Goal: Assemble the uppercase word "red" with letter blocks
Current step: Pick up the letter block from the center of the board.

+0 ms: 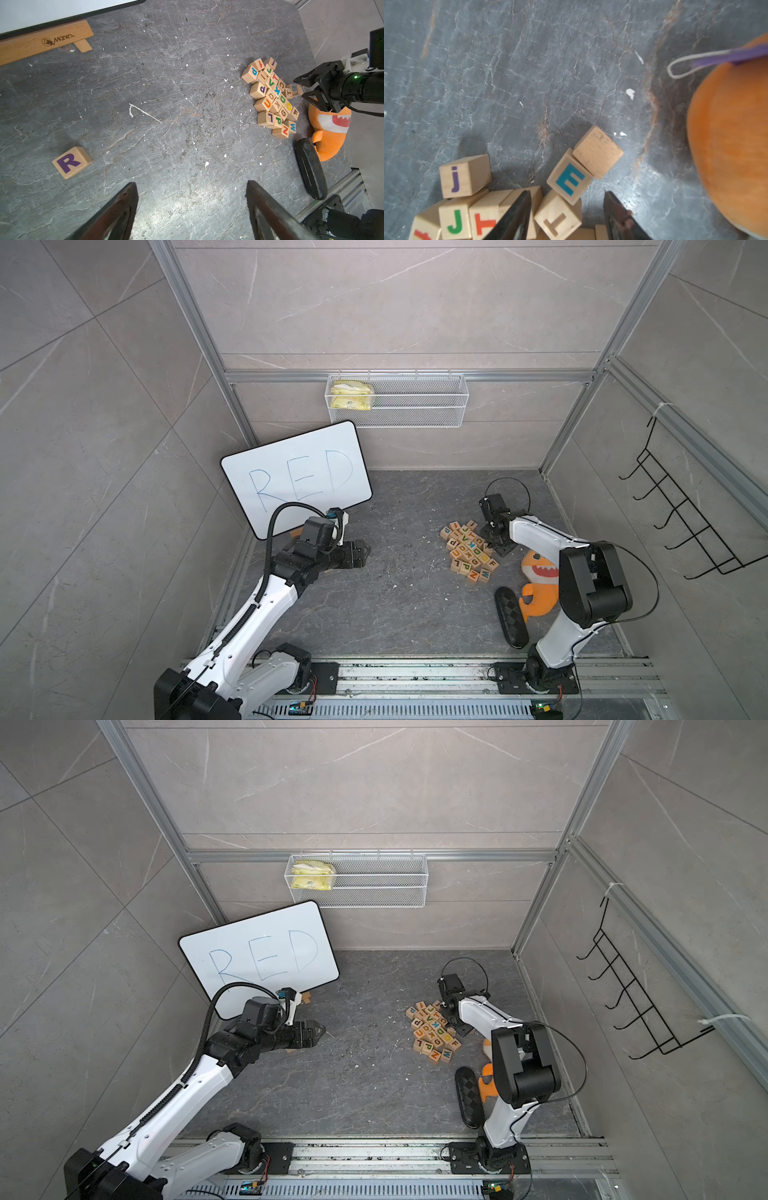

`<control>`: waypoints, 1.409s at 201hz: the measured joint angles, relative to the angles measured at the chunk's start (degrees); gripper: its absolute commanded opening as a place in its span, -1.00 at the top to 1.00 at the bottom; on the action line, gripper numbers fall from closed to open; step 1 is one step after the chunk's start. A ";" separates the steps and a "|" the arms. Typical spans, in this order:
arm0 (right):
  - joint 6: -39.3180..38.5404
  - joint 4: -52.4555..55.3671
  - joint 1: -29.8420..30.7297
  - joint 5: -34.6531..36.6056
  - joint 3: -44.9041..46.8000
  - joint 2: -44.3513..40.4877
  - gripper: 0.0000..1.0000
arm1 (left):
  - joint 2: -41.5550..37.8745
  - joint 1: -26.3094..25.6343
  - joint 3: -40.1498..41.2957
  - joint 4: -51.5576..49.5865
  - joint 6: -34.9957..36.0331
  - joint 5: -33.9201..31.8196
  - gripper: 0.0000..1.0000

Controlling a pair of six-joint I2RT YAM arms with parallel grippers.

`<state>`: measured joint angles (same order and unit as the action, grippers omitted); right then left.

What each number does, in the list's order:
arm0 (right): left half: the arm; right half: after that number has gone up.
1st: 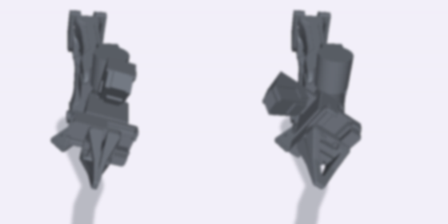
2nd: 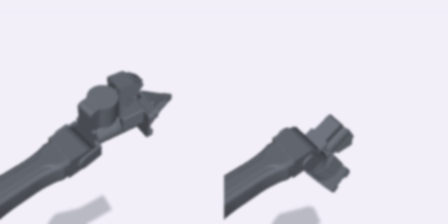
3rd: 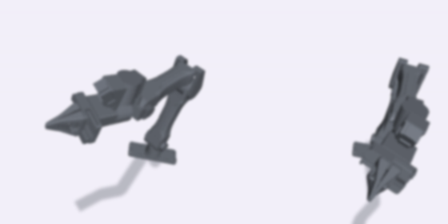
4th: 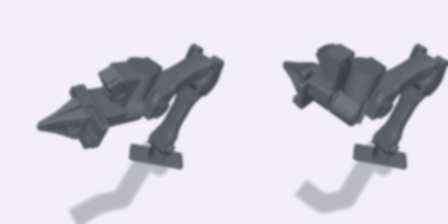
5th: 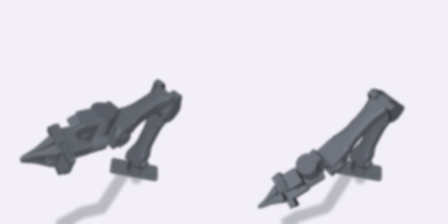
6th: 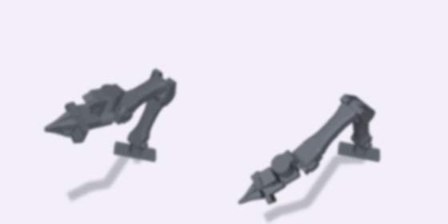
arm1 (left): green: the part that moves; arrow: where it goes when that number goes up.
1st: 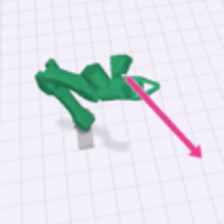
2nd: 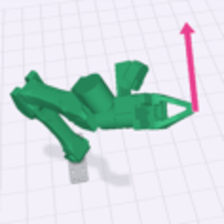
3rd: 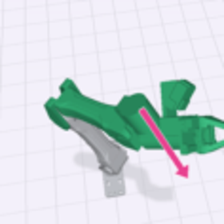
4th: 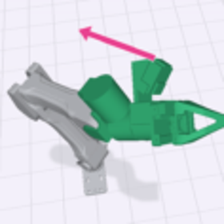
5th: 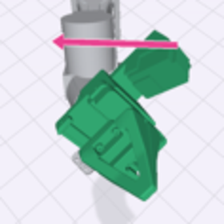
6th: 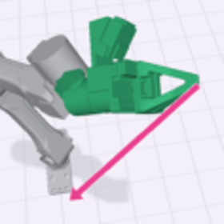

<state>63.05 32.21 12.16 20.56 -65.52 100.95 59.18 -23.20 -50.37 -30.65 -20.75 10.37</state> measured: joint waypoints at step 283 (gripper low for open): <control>0.81 -1.18 -0.94 -0.17 -1.20 2.58 0.37 | -2.51 0.11 1.36 0.74 0.04 -1.33 -0.72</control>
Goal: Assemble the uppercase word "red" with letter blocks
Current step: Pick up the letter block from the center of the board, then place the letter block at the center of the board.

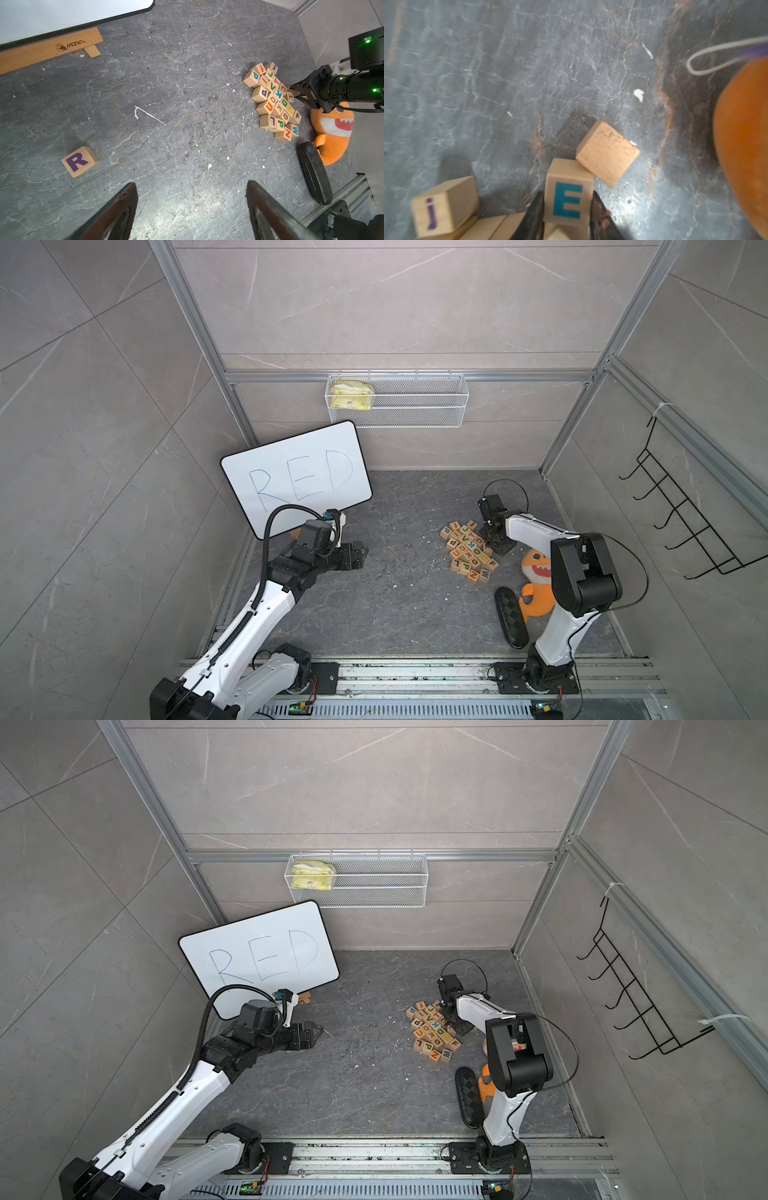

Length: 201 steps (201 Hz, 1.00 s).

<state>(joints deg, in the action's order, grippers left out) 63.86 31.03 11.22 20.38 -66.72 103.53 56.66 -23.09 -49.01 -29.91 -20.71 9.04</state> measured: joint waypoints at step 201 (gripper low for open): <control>-33.18 1.42 45.20 -10.38 -39.17 22.01 0.43 | -5.11 34.16 -3.50 -5.66 -2.82 4.24 -0.65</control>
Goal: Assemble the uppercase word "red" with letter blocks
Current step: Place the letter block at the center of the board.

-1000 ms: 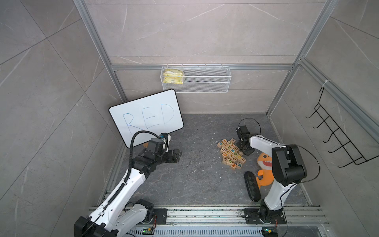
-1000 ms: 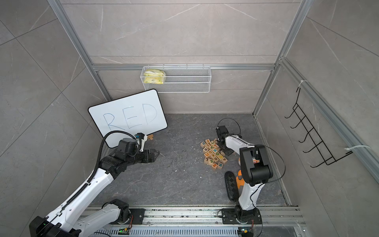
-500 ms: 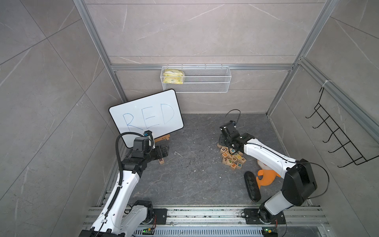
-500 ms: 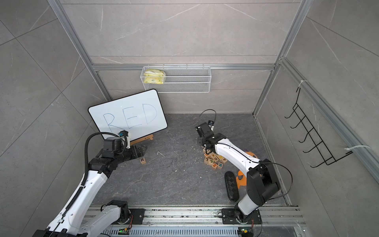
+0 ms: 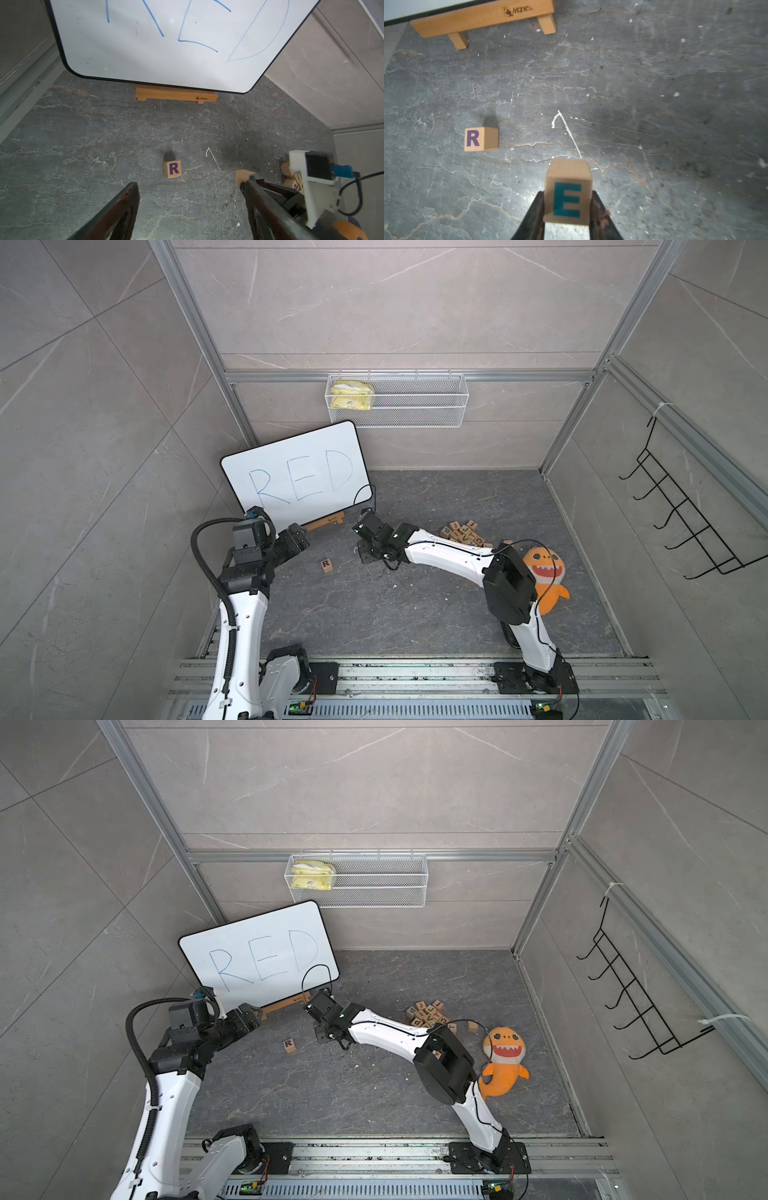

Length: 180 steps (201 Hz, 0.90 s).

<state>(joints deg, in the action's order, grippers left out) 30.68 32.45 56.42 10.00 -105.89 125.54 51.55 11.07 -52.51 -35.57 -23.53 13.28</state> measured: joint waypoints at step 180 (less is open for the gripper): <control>0.55 19.39 4.46 1.38 -41.16 28.89 0.37 | -1.40 2.84 0.02 0.02 -2.38 0.79 -0.64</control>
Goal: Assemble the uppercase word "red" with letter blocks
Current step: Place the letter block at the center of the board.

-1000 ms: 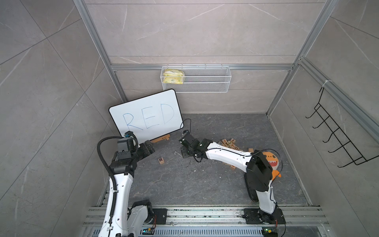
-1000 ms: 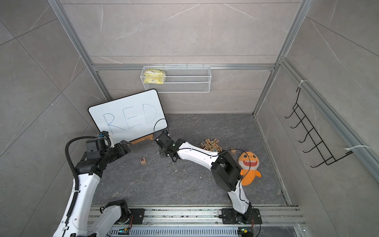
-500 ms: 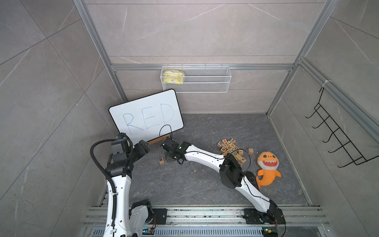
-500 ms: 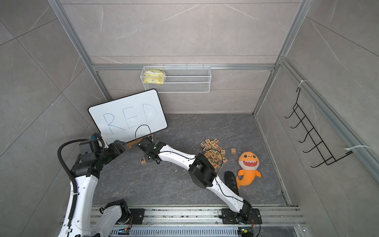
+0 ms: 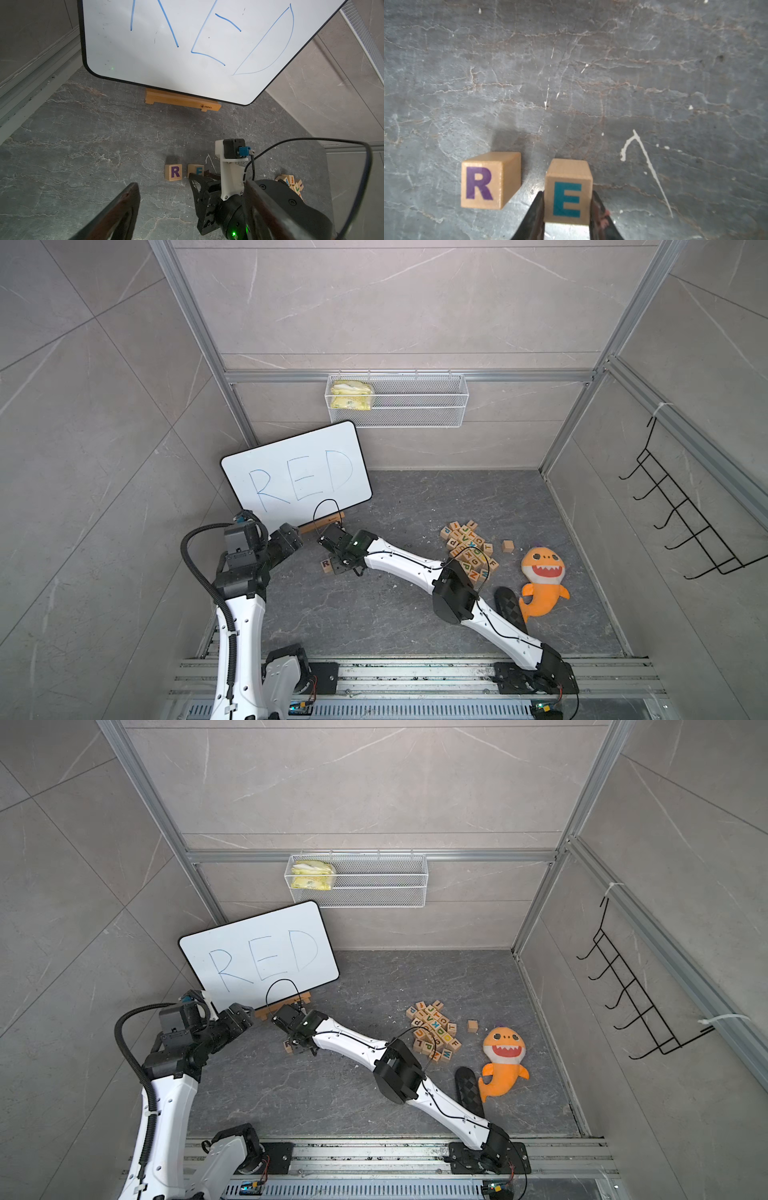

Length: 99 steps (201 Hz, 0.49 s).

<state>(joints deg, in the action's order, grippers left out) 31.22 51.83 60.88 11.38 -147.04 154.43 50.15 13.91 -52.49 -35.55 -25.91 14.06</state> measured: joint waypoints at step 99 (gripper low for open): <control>-1.29 0.22 0.02 -0.09 -3.98 1.81 0.09 | 0.00 0.37 0.24 0.02 -0.33 0.15 -0.63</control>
<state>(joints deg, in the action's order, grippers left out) 29.93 52.05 60.90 11.29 -151.02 156.24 50.15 14.28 -52.25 -35.53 -26.24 14.22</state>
